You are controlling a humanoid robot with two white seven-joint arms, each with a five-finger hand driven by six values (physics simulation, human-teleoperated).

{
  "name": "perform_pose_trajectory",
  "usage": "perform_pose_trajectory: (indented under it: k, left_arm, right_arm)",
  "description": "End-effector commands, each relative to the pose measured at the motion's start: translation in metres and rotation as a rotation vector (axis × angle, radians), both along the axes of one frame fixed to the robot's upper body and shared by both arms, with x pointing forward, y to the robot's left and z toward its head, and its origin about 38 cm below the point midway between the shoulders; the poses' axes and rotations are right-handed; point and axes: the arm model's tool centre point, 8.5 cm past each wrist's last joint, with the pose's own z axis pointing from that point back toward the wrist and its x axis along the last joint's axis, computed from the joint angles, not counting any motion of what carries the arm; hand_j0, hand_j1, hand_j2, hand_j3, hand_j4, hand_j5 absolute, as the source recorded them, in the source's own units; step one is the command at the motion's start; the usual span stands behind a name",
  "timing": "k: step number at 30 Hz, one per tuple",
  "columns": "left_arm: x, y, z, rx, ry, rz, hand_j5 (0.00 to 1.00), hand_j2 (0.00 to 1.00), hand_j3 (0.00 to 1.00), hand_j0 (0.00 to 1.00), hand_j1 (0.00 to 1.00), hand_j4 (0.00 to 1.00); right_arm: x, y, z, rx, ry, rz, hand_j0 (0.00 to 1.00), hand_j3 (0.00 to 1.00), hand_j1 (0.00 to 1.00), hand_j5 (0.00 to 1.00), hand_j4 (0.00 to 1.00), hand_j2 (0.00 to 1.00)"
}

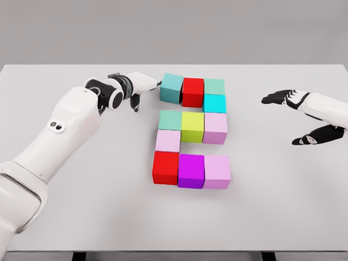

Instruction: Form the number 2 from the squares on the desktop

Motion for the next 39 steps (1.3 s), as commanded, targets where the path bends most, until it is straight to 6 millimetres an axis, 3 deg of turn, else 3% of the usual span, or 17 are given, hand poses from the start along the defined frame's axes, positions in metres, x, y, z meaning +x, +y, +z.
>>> perform_pose_trajectory:
  k: [1,6,10,27,30,36,39]
  left_arm:
    - [0.0,0.0,0.001,-0.001,-0.002,-0.001,1.0,1.0,1.0,1.0,1.0,1.0]
    - [0.0,0.001,-0.001,-0.001,0.003,0.001,1.0,1.0,1.0,1.0,1.0,1.0]
    - [0.0,0.002,-0.001,-0.003,0.003,-0.013,1.0,1.0,1.0,1.0,1.0,1.0]
    - [0.0,0.013,-0.002,0.001,0.008,0.0,1.0,1.0,1.0,1.0,1.0,1.0]
    - [0.0,0.026,0.001,-0.032,0.028,-0.021,1.0,1.0,1.0,1.0,1.0,1.0]
    - [0.001,0.052,0.022,-0.052,0.003,-0.05,1.0,1.0,1.0,1.0,1.0,1.0]
    - [0.008,0.059,0.049,-0.078,-0.026,-0.103,1.0,1.0,1.0,1.0,1.0,1.0]
  right_arm:
    - [0.0,0.0,0.0,0.006,0.003,-0.001,1.0,1.0,1.0,1.0,1.0,1.0]
    - [0.003,-0.001,-0.006,0.02,0.008,-0.016,1.0,1.0,1.0,1.0,1.0,1.0]
    - [0.005,0.01,-0.018,0.043,0.009,-0.01,1.0,1.0,1.0,1.0,1.0,1.0]
    - [0.005,0.008,-0.014,0.031,0.004,-0.011,1.0,1.0,1.0,1.0,1.0,1.0]
    - [0.005,0.008,-0.015,0.031,0.004,-0.012,1.0,1.0,1.0,1.0,1.0,1.0]
    - [0.005,0.009,-0.015,0.032,0.004,-0.011,1.0,1.0,1.0,1.0,1.0,1.0]
    - [0.005,0.009,-0.014,0.029,0.002,-0.009,1.0,1.0,1.0,1.0,1.0,1.0]
